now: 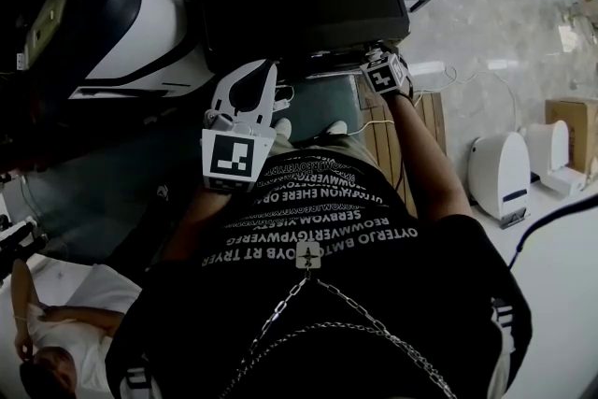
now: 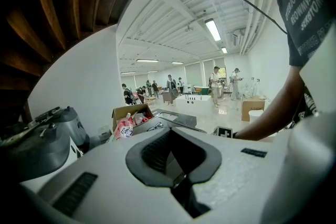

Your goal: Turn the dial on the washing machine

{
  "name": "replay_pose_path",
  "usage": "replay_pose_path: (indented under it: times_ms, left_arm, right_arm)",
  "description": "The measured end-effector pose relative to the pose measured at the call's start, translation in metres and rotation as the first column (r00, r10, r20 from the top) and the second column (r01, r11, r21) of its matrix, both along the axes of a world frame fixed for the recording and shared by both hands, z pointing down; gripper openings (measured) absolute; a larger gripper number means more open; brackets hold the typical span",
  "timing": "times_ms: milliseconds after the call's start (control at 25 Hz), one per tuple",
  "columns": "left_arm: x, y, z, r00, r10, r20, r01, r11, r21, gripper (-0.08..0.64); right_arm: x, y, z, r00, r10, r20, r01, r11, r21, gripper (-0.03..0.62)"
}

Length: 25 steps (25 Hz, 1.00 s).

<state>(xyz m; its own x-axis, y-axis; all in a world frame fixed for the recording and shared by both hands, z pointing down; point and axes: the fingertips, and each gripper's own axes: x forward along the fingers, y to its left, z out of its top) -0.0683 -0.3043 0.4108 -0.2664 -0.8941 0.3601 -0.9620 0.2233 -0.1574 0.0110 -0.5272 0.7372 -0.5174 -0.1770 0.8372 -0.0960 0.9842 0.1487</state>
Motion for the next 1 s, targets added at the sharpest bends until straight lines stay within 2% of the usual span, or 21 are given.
replay_pose_path:
  times_ms: [320, 720, 1000]
  left_arm:
    - [-0.001, -0.001, -0.001, 1.000, -0.005, -0.003, 0.005, 1.000, 0.001, 0.006]
    - [-0.004, 0.000, 0.000, 1.000, -0.009, -0.005, 0.009, 1.000, 0.007, 0.006]
    - [-0.005, 0.001, -0.001, 1.000, -0.005, 0.000, 0.005, 1.000, 0.008, 0.006]
  right_arm:
    - [0.008, -0.016, 0.012, 0.998, 0.030, -0.059, -0.030, 1.000, 0.005, 0.276]
    - [0.008, -0.018, 0.015, 0.998, 0.034, -0.060, -0.034, 0.999, 0.005, 0.276]
    - [0.008, -0.018, 0.022, 0.997, 0.035, -0.067, -0.037, 0.999, -0.026, 0.285]
